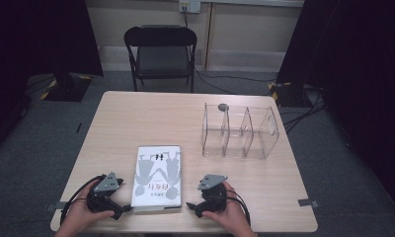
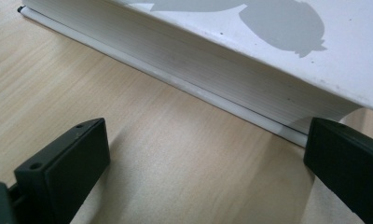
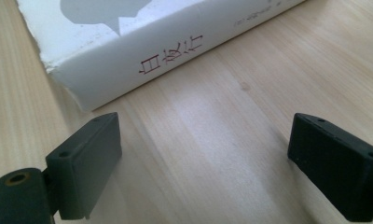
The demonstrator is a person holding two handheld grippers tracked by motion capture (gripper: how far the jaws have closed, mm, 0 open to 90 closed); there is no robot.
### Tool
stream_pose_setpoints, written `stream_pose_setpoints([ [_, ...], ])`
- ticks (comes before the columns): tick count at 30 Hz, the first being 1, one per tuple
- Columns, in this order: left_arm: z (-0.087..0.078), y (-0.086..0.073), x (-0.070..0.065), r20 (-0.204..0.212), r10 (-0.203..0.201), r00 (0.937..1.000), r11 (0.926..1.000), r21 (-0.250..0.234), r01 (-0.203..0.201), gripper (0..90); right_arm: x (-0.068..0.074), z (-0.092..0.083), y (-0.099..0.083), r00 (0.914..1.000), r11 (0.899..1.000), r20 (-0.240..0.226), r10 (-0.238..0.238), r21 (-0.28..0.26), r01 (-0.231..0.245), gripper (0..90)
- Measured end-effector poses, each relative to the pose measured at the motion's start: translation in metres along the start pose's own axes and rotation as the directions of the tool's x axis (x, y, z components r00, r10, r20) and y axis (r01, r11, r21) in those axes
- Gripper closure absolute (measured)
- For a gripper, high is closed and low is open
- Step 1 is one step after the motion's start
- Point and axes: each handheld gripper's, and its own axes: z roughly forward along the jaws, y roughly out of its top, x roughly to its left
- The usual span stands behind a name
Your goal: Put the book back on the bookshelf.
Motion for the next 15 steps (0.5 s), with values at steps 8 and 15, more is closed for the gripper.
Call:
stream_pose_setpoints([
  [8, -0.005, 0.000, -0.008, 0.006, -0.002, 1.0000, 0.9999, 0.010, 0.002, 4.9, 0.007, 0.003, 0.003, 0.9992, 1.000, -0.030, -0.027, -0.001, 0.027, 9.3],
  [15, -0.007, 0.002, -0.022, 0.071, 0.041, 0.9967, 0.9990, 0.017, -0.042, 11.2, 0.009, 0.005, 0.005, 0.9982, 0.999, -0.044, -0.042, -0.002, 0.042, 9.4],
])
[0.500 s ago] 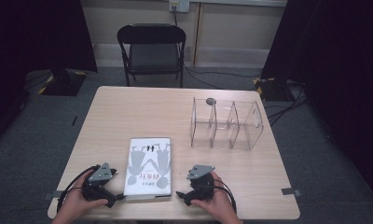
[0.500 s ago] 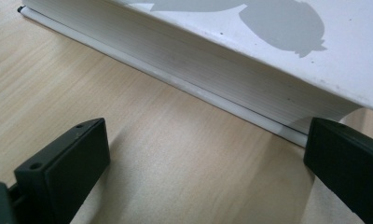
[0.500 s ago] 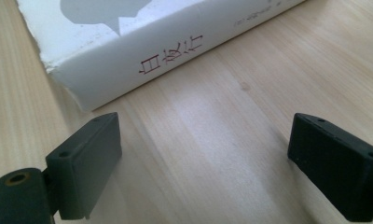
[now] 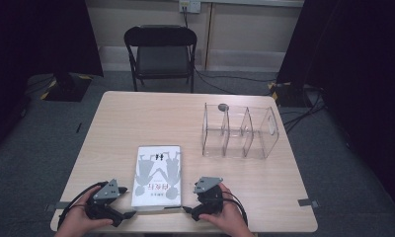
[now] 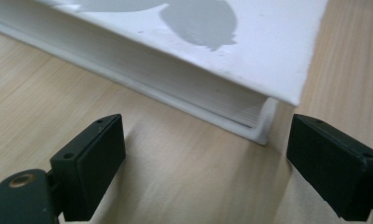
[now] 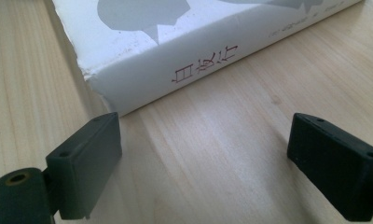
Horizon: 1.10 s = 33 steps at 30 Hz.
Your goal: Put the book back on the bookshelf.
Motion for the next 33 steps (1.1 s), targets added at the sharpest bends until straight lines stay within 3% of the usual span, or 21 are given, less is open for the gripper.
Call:
stream_pose_setpoints([
  [4, 0.006, 0.005, -0.005, 0.011, -0.017, 0.9998, 0.9995, -0.027, 0.017, 16.5, 0.001, 0.001, 0.001, 1.0000, 1.000, 0.003, -0.002, -0.001, 0.002, 9.3],
  [6, 0.009, 0.008, -0.007, -0.012, 0.006, 0.9999, 0.9999, -0.016, -0.006, 17.5, 0.001, 0.001, 0.001, 1.0000, 1.000, 0.004, -0.002, 0.000, 0.002, 9.3],
  [9, 0.013, 0.012, -0.010, -0.006, 0.008, 0.9999, 0.9993, -0.037, -0.008, 24.0, 0.001, 0.001, 0.001, 1.0000, 1.000, 0.004, 0.000, 0.000, 0.000, 9.2],
  [11, 0.012, 0.015, -0.010, -0.028, -0.008, 0.9996, 0.9999, -0.015, 0.008, 26.9, 0.001, 0.001, 0.001, 1.0000, 1.000, 0.007, 0.000, 0.001, 0.000, 9.1],
  [25, 0.006, 0.025, -0.016, -0.064, -0.069, 0.9956, 0.9973, 0.020, 0.071, 38.3, 0.004, 0.000, 0.003, 1.0000, 1.000, 0.003, 0.000, 0.004, 0.000, 12.4],
  [29, 0.002, 0.029, -0.018, -0.073, -0.070, 0.9949, 0.9976, 0.002, 0.070, 40.8, 0.014, 0.005, 0.009, 0.9980, 0.999, -0.039, -0.051, 0.014, 0.051, 13.1],
  [33, 0.000, 0.032, -0.019, -0.077, -0.087, 0.9932, 0.9962, -0.014, 0.086, 41.8, 0.026, 0.008, 0.017, 0.9939, 0.994, -0.030, -0.106, 0.018, 0.106, 13.1],
])
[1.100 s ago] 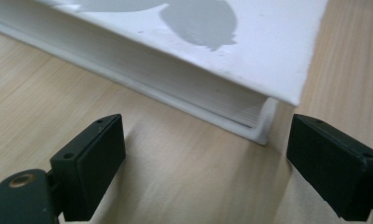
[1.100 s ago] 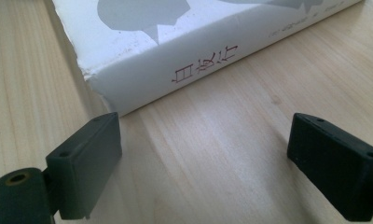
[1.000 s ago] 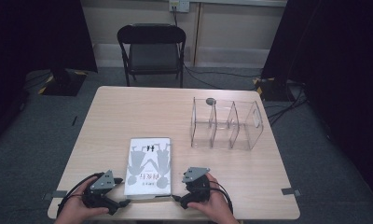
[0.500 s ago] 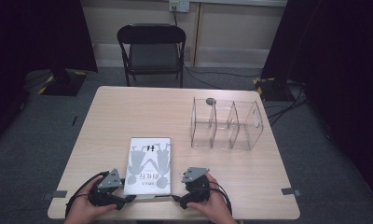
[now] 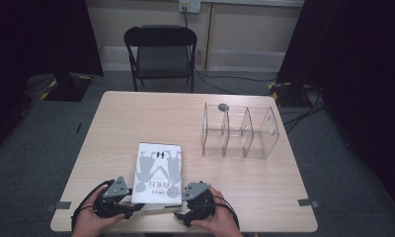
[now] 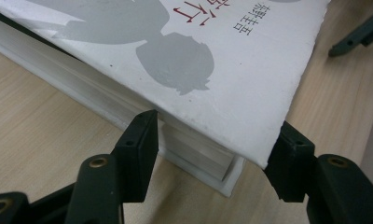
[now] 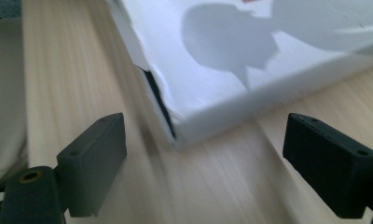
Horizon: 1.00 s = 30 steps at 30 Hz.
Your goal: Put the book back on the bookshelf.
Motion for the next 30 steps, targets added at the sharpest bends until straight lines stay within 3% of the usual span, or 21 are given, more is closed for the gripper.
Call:
stream_pose_setpoints([
  [4, 0.000, 0.002, 0.000, 0.012, -0.015, 0.9998, 0.9999, 0.001, 0.015, 45.3, 0.004, 0.001, 0.005, 0.9993, 1.000, 0.027, -0.025, 0.001, 0.025, 12.8],
  [11, -0.002, 0.006, 0.000, 0.017, -0.018, 0.9997, 0.9998, -0.001, 0.018, 46.7, -0.001, -0.010, 0.013, 0.9975, 0.996, 0.065, 0.028, -0.085, -0.023, 13.0],
  [16, -0.002, 0.008, 0.000, 0.014, -0.017, 0.9998, 0.9999, 0.000, 0.017, 46.7, 0.003, -0.008, 0.020, 0.9973, 0.996, 0.073, -0.009, -0.088, 0.015, 13.0],
  [19, -0.003, 0.009, 0.000, 0.014, -0.018, 0.9997, 0.9998, 0.005, 0.018, 46.7, 0.006, -0.005, 0.027, 0.9930, 0.995, 0.110, -0.044, -0.083, 0.053, 13.0],
  [21, -0.003, 0.009, 0.000, 0.016, -0.019, 0.9997, 0.9998, 0.005, 0.019, 46.7, 0.007, -0.001, 0.031, 0.9948, 0.995, 0.094, -0.041, -0.092, 0.050, 13.0],
  [25, -0.003, 0.010, 0.000, 0.019, -0.020, 0.9996, 0.9998, 0.007, 0.020, 46.6, 0.010, 0.005, 0.034, 0.9903, 0.993, 0.115, -0.078, -0.081, 0.087, 12.9],
  [30, -0.004, 0.012, 0.000, 0.015, -0.019, 0.9997, 0.9998, 0.004, 0.019, 46.6, 0.014, 0.010, 0.041, 0.9908, 0.991, 0.108, -0.081, -0.094, 0.091, 12.6],
])
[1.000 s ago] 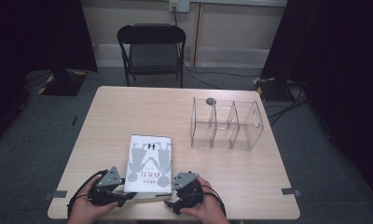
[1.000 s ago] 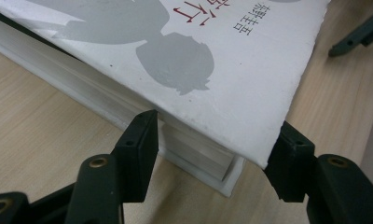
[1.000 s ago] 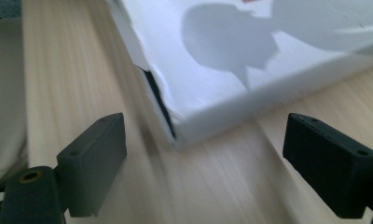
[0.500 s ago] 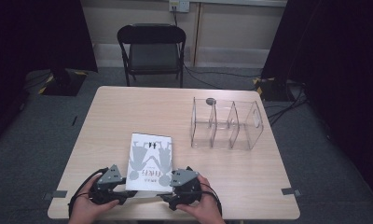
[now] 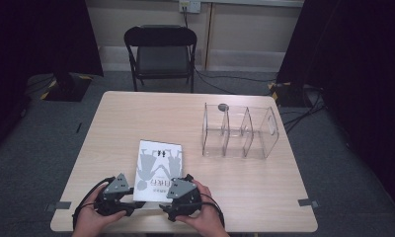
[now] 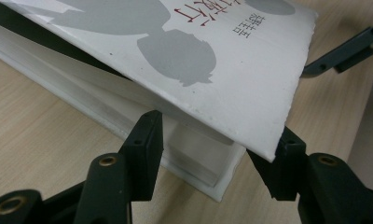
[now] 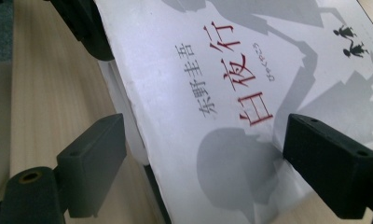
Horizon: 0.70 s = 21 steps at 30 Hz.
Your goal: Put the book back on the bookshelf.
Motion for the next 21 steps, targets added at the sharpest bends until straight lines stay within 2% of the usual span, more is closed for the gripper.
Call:
stream_pose_setpoints([
  [1, 0.000, 0.000, 0.000, 0.001, 0.002, 1.0000, 1.0000, -0.004, -0.002, 46.6, 0.002, 0.002, 0.002, 0.9998, 1.000, 0.010, -0.017, -0.002, 0.017, 12.3],
  [4, -0.001, 0.002, 0.000, -0.001, 0.004, 1.0000, 1.0000, -0.005, -0.004, 46.6, 0.005, 0.007, 0.006, 0.9990, 1.000, 0.034, -0.029, -0.007, 0.029, 11.4],
  [6, -0.001, 0.003, -0.001, 0.006, -0.012, 0.9999, 0.9998, -0.015, 0.013, 46.7, 0.007, 0.009, 0.008, 0.9985, 0.999, 0.047, -0.030, -0.011, 0.030, 11.3],
  [8, -0.002, 0.005, -0.002, 0.022, -0.032, 0.9992, 0.9991, -0.028, 0.033, 46.9, 0.009, 0.012, 0.009, 0.9958, 0.999, 0.081, -0.042, -0.013, 0.043, 10.7],
  [13, -0.001, 0.008, -0.004, 0.012, -0.020, 0.9997, 0.9996, -0.020, 0.020, 47.0, 0.011, 0.015, 0.008, 0.9919, 0.999, 0.122, -0.035, -0.025, 0.038, 10.1],
  [21, 0.001, 0.012, -0.005, -0.005, -0.015, 0.9999, 0.9999, -0.008, 0.015, 46.8, 0.015, 0.019, 0.008, 0.9870, 0.998, 0.154, -0.046, -0.025, 0.051, 8.1],
])
